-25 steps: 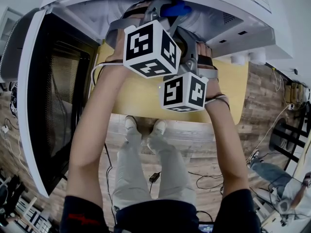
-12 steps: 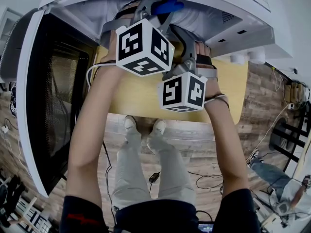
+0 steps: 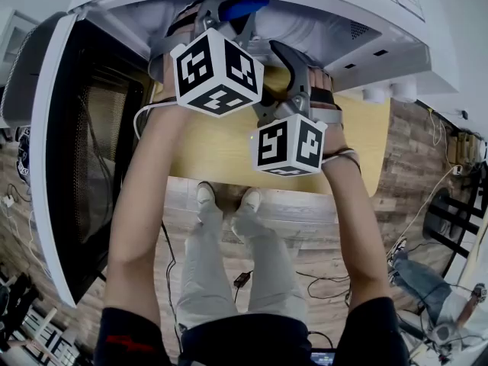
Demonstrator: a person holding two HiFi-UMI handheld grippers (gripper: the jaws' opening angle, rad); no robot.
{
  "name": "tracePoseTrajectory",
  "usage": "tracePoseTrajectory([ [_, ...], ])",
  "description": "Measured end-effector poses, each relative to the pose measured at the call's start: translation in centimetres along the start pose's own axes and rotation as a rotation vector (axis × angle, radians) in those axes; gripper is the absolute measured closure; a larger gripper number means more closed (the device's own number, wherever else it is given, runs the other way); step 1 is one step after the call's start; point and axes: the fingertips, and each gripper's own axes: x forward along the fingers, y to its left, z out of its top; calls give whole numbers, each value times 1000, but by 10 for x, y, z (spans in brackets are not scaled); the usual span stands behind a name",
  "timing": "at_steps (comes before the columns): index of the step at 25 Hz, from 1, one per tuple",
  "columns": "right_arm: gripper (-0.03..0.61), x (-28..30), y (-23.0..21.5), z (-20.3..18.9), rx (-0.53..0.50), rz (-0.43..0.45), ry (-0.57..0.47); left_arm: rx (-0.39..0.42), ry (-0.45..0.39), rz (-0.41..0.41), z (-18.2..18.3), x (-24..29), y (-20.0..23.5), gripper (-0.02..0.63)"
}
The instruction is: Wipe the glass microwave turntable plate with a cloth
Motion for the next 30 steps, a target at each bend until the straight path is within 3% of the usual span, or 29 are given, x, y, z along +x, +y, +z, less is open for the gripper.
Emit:
tracePoseTrajectory([
  [12,261,1,0,1,0,-4,1,-33,100,108,-25,-8,23,557],
  [24,261,0,2,1,-13,24,4,-53,95,136,-26,-15,23,557],
  [30,262,-7,-7,7,51,52,27,-88,78,121,-20,-24,19,557],
])
